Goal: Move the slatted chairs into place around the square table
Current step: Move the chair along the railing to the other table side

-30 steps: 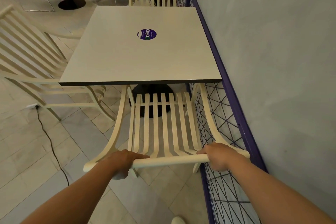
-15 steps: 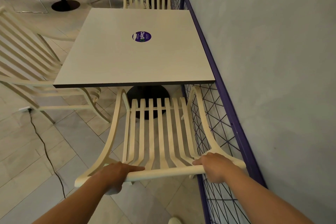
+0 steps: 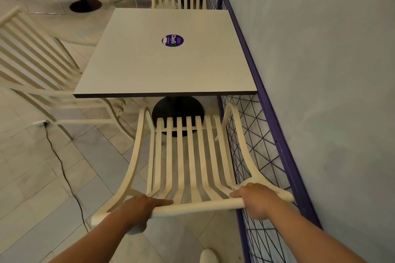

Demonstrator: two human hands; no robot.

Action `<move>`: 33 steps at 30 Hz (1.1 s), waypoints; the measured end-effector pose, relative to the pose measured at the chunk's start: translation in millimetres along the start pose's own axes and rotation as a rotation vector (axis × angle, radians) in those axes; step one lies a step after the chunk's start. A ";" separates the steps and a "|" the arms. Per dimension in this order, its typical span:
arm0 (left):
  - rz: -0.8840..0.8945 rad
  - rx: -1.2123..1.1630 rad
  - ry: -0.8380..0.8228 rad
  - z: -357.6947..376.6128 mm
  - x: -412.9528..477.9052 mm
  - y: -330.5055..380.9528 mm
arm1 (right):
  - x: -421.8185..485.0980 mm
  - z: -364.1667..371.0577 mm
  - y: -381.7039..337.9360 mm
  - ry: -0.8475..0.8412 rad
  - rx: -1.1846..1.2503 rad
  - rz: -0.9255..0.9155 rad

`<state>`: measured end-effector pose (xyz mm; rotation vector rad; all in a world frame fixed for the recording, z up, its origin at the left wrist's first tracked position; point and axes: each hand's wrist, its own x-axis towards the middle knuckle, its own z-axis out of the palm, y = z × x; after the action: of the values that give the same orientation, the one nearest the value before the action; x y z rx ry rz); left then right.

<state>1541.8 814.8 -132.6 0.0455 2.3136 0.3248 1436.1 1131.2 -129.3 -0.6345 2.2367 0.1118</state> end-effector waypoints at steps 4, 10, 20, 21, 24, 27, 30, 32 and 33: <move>-0.014 -0.019 -0.019 2.0 -6.7 2.3 | -5.2 2.9 -3.6 -0.007 0.005 -0.005; -0.028 -0.149 -0.087 -0.9 -9.0 -6.7 | -7.1 -4.4 -2.7 -0.124 0.174 -0.008; 0.006 0.016 0.009 6.2 -6.1 3.4 | -5.9 4.3 -7.0 -0.029 0.044 -0.022; 0.013 0.023 0.013 5.9 -6.0 3.3 | -5.4 4.3 -7.0 -0.018 0.040 -0.020; 0.012 0.040 0.018 4.3 -2.8 -1.9 | -2.9 3.0 -7.5 -0.002 0.019 -0.021; 0.017 0.039 0.045 0.3 4.0 -5.8 | 0.3 -3.6 -6.7 0.016 0.013 -0.021; 0.014 0.042 0.075 -6.3 13.2 -10.0 | 7.3 -10.8 -5.0 0.020 0.015 -0.005; 0.013 0.049 0.079 -10.2 19.0 -14.0 | 12.3 -14.9 -4.3 0.024 0.019 0.007; 0.012 0.054 0.080 -12.4 21.1 -15.4 | 14.1 -16.7 -4.3 0.024 0.023 0.011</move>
<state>1519.3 800.0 -143.2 0.0750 2.4022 0.2751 1418.9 1117.1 -127.6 -0.6142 2.2616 0.0848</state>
